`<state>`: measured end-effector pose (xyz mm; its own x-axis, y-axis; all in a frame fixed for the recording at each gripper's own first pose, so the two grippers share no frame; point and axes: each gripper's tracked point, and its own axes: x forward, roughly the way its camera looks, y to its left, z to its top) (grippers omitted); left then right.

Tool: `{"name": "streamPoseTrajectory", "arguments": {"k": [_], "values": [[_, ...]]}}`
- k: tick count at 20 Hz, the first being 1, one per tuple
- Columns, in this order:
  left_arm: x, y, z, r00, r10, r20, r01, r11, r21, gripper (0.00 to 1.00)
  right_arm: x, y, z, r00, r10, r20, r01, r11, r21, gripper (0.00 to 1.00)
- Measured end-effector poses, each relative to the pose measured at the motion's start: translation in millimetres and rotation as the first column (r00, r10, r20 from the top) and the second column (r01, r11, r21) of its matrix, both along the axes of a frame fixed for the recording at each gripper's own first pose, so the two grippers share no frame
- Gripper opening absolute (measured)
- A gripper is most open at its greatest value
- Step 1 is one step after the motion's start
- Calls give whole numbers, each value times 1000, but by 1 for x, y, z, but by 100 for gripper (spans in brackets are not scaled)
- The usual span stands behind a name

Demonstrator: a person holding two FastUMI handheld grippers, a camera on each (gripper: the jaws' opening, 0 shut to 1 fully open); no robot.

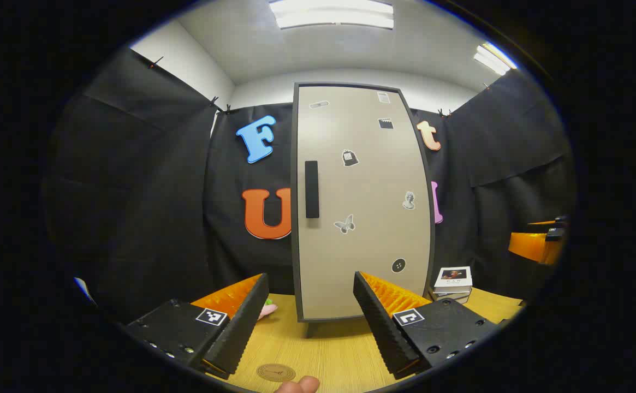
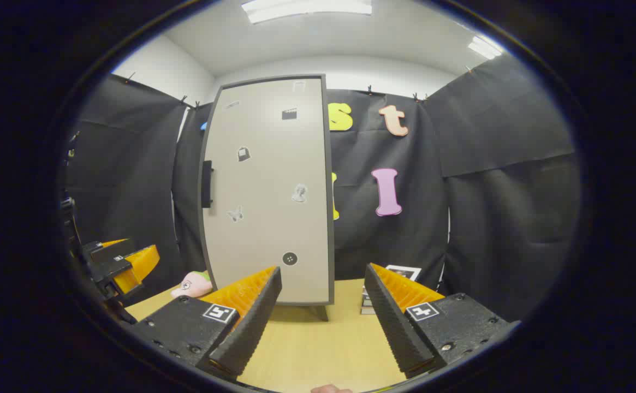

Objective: Open the cabinet door with the right hand, grasp the bottle in the cabinet with the left hand and place it on the coaster, then close the cabinet door with the right hand.

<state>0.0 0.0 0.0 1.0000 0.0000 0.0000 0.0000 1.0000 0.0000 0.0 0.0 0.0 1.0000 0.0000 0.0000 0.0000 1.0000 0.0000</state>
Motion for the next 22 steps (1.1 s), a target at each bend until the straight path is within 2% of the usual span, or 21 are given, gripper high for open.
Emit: {"name": "streamPoseTrajectory", "arguments": {"k": [1,2,3,4,6,7,8,12,13,14,16,17,18,19,22], "values": [[0,1,1,1000,2,3,-2,1000,-2,94,2,1,1,1000,4,1,-4,1000,1,99],[1,2,2,1000,6,6,-6,1000,-2,94,3,2,1,1000,6,3,-6,1000,0,95],[2,3,3,1000,8,9,-8,1000,-1,94,4,2,2,1000,7,5,-7,1000,-1,99],[2,3,3,1000,7,10,-7,1000,-1,94,4,5,2,1000,10,4,-10,1000,-3,95],[2,4,3,1000,7,4,-7,1000,1,94,6,5,0,1000,15,1,-15,1000,-7,99],[1,4,3,1000,6,5,-6,1000,-1,94,5,5,-1,1000,18,0,-18,1000,-8,95],[1,5,5,1000,6,9,-6,1000,-3,94,5,8,-1,1000,17,1,-17,1000,-8,98],[-1,5,6,1000,2,9,-2,1000,-3,94,7,14,2,999,31,7,-31,999,-11,99],[-2,4,6,1000,1,8,-1,1000,-4,94,9,15,3,999,36,6,-36,999,-17,95],[-3,4,6,1000,0,10,0,1000,-4,94,11,18,6,999,46,8,-46,999,-21,99],[-5,6,6,1000,5,11,-5,1000,-1,94,16,28,9,997,77,7,-77,997,-23,95],[-7,6,6,1000,5,11,-5,1000,0,94,19,34,13,995,98,6,-98,995,-25,98],[-8,7,6,1000,4,11,-4,1000,1,94,24,39,17,993,120,8,-120,992,-32,95],[-11,7,6,1000,5,12,-5,1000,2,94,29,46,23,990,144,9,-143,989,-42,98],[-19,12,5,1000,12,6,-12,1000,8,94,54,76,42,970,242,20,-241,969,-53,98]]}}
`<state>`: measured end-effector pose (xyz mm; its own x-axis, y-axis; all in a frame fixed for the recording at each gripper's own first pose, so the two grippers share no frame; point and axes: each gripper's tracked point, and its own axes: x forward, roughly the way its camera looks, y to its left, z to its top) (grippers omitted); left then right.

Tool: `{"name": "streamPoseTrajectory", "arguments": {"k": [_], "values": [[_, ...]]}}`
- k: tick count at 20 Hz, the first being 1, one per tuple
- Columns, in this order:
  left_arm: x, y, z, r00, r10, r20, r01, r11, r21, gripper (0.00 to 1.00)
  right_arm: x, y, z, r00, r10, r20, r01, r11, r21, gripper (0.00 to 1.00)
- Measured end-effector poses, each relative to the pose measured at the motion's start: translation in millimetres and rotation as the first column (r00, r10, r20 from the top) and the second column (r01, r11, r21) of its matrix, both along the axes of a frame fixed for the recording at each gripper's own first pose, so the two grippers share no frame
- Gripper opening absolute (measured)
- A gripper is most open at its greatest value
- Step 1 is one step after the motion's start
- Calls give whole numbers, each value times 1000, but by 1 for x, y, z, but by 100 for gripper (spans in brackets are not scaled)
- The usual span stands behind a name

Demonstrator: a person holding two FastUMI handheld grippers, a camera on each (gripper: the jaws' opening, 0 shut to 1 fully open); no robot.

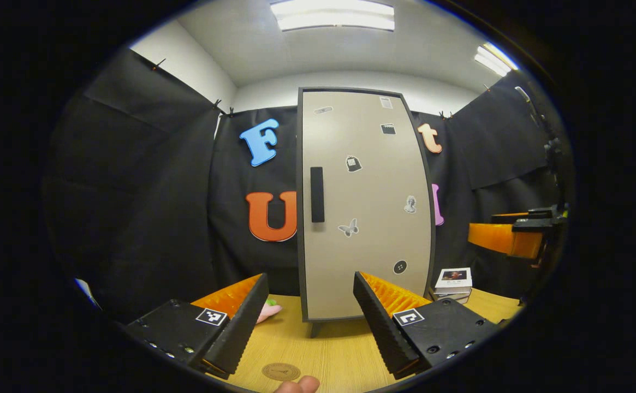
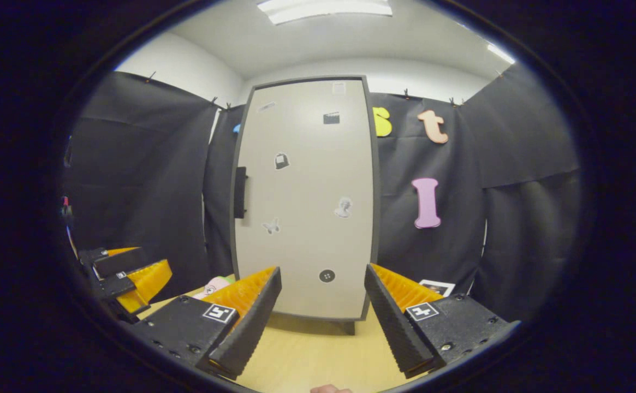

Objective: Open the cabinet door with the right hand, grasp the bottle in the cabinet with the left hand and place it on the coaster, then close the cabinet door with the right hand.

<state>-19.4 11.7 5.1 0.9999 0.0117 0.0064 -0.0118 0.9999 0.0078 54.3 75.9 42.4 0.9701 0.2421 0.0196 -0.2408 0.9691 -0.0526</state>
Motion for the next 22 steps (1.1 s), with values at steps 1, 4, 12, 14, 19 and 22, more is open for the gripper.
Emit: {"name": "streamPoseTrajectory", "arguments": {"k": [1,4,12,14,19,22], "values": [[-2,1,-1,1000,-1,-5,1,1000,-1,94,9,12,7,999,41,-2,-41,999,-1,95],[-9,3,-6,1000,3,-20,-2,1000,7,94,40,52,24,987,158,-12,-158,987,10,99],[-24,8,-8,999,13,-35,-13,1000,18,94,130,142,42,960,280,-26,-280,960,4,98],[-24,10,-9,999,15,-40,-15,1000,19,94,148,163,45,955,294,-32,-294,956,6,99],[-29,21,-7,998,45,-40,-44,999,21,94,185,201,63,955,298,-3,-298,953,-48,98],[-28,32,-8,997,65,-43,-64,998,21,94,202,220,64,952,306,-27,-307,950,-60,98]]}}
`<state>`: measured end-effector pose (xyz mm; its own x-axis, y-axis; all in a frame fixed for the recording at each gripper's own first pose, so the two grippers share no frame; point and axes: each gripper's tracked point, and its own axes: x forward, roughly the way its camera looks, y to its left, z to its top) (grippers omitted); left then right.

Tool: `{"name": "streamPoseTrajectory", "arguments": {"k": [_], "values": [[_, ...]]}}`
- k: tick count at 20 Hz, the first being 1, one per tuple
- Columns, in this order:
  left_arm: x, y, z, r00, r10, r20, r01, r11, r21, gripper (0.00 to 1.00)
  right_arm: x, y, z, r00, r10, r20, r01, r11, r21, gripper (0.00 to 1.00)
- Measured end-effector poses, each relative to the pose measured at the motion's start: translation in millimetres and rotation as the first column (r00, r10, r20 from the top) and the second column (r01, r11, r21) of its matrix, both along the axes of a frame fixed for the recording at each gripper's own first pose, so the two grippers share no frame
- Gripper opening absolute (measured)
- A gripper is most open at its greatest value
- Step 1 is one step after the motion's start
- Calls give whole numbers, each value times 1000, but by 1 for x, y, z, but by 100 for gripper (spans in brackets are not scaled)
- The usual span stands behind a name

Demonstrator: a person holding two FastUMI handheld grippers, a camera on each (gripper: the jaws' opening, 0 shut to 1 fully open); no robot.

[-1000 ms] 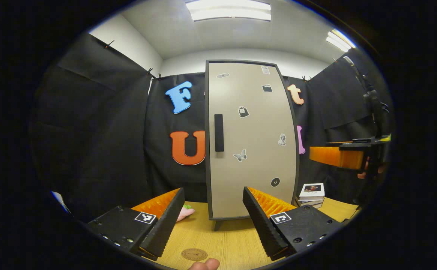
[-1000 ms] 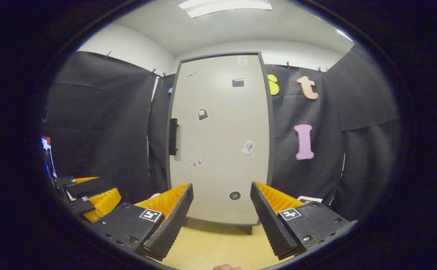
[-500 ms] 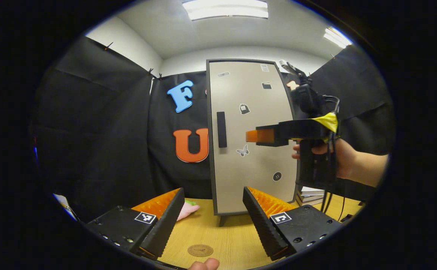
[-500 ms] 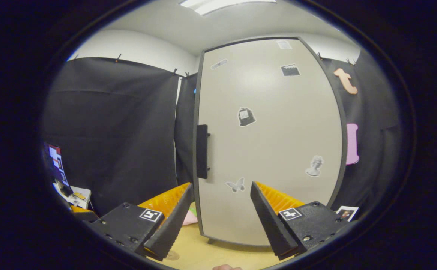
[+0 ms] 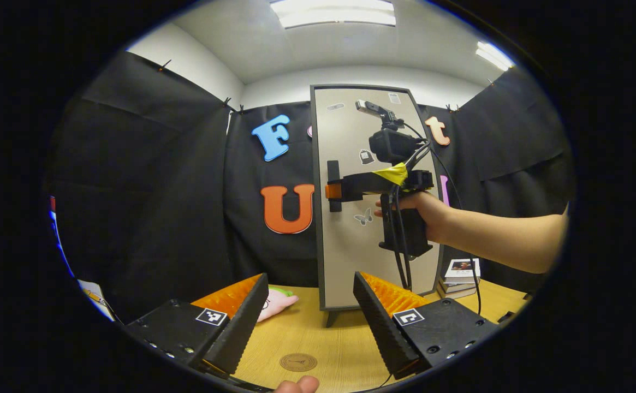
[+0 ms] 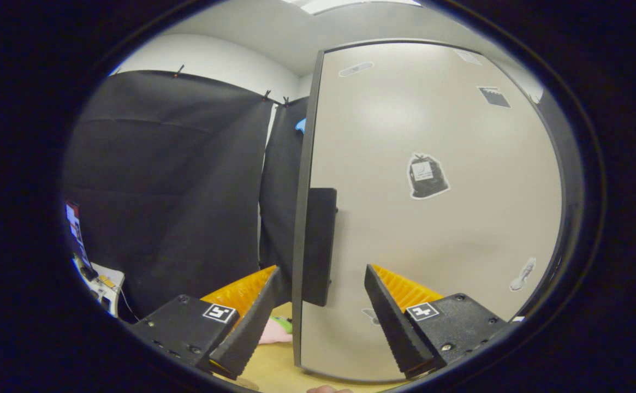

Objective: Open the cabinet door with the right hand, grasp the bottle in the cabinet with the left hand and place it on the coaster, then close the cabinet door with the right hand.

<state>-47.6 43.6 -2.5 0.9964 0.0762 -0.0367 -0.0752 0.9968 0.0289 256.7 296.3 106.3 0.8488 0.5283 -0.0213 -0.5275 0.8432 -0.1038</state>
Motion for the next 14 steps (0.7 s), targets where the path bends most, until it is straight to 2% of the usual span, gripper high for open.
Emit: {"name": "streamPoseTrajectory", "arguments": {"k": [1,2,3,4,7,9,10,11,12,14], "values": [[0,4,0,1000,8,0,-8,1000,-1,94,5,6,0,1000,2,-5,-2,1000,-1,95],[0,7,0,1000,16,0,-16,1000,-4,94,8,10,-1,1000,1,-13,-1,1000,-4,99],[0,10,0,1000,21,-1,-21,1000,-7,94,14,12,-3,1000,-11,-21,11,1000,-14,95],[1,13,-1,1000,26,-2,-26,1000,-10,94,16,14,-5,999,-22,-34,21,1000,-22,99],[2,24,-2,999,47,-4,-47,999,-13,94,16,28,-7,999,10,-49,-10,1000,-13,97],[2,29,-3,998,56,-4,-56,998,-17,94,18,28,-9,999,0,-52,-1,1000,-21,96],[2,31,-3,998,59,-4,-59,998,-18,94,18,28,-8,998,-21,-52,20,1000,-23,92],[2,33,-3,998,62,-4,-62,998,-18,94,21,29,-7,998,-28,-53,27,1000,-13,82],[2,35,-3,998,64,-3,-64,998,-18,94,24,24,-8,997,-50,-57,50,999,-9,77],[2,36,-4,998,63,-6,-63,998,-20,94,29,13,-6,994,-86,-64,86,996,5,57]]}}
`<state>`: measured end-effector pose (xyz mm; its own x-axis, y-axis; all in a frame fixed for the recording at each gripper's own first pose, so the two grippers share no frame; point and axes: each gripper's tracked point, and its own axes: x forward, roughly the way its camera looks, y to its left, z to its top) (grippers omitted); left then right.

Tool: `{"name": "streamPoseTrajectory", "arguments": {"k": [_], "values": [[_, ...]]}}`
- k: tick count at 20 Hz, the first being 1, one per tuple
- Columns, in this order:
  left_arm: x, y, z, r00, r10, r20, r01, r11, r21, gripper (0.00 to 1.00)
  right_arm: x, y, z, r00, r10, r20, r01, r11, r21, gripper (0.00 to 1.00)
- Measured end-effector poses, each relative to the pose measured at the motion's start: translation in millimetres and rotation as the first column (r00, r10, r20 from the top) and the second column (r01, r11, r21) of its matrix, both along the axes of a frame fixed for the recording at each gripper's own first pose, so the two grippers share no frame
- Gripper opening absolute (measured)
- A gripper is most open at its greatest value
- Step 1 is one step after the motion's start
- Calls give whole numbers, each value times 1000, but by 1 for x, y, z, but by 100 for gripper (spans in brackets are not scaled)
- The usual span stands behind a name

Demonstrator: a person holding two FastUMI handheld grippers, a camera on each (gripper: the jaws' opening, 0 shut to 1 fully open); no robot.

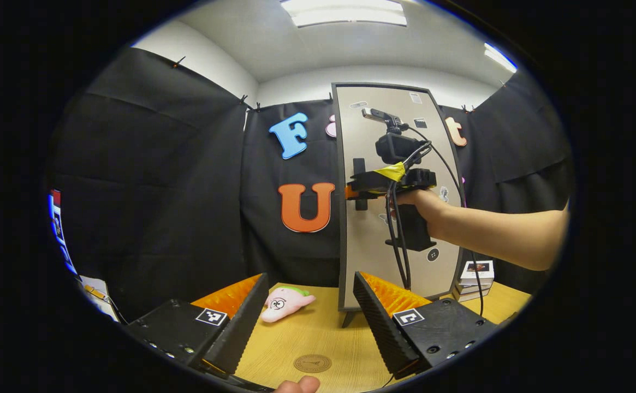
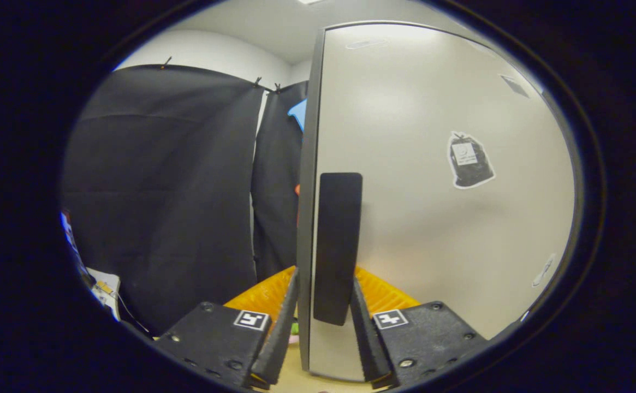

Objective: Open the cabinet door with the right hand, grasp the bottle in the cabinet with the left hand and place it on the coaster, then close the cabinet door with the right hand.

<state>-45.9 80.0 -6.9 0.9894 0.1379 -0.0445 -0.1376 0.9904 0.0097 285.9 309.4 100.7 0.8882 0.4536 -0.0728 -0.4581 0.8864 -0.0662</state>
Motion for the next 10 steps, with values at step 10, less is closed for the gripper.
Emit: {"name": "streamPoseTrajectory", "arguments": {"k": [10], "values": [[3,2,5,1000,-17,22,17,1000,12,94,-4,-1,-2,999,41,-20,-41,999,2,16]]}}
